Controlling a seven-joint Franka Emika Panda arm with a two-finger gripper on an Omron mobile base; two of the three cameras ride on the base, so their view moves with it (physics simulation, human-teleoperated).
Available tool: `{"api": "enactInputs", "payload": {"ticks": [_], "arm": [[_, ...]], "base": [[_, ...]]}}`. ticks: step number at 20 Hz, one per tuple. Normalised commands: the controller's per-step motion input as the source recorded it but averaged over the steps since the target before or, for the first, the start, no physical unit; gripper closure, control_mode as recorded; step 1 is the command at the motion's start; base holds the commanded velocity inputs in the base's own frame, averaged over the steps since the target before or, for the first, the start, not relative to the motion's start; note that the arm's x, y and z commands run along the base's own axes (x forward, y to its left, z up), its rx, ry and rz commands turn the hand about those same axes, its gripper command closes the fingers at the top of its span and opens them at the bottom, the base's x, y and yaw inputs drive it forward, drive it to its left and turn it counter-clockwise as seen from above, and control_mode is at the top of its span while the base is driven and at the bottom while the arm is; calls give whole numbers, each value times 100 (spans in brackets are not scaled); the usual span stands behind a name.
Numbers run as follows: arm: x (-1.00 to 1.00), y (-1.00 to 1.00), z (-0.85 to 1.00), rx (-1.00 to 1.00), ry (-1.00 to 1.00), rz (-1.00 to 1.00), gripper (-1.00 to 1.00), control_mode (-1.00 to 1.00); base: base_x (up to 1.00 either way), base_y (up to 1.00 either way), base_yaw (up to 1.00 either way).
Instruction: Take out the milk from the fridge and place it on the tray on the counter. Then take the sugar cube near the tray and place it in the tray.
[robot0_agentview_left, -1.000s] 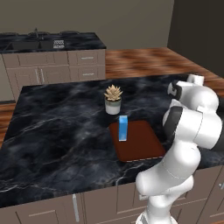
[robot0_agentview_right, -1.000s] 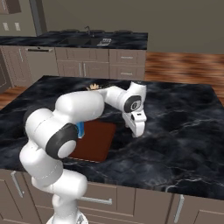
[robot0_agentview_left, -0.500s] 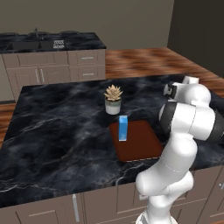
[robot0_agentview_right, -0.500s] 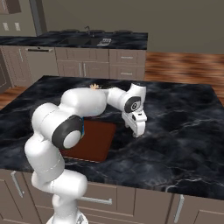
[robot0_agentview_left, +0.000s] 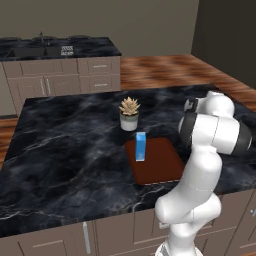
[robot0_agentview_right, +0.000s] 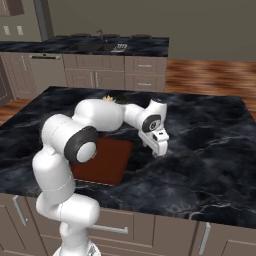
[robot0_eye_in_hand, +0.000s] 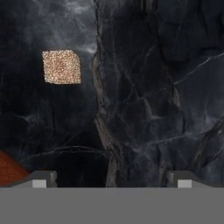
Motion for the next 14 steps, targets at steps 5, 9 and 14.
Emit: {"api": "enactInputs", "payload": {"ticks": [5,9,14], "arm": [[31,-1,-21,0,0,6,-100,-100],[29,-13,-22,0,0,3,-100,-100],[17,-21,-19,1,0,1,-100,-100]], "base": [[0,0,0],[0,0,0],[0,0,0]]}}
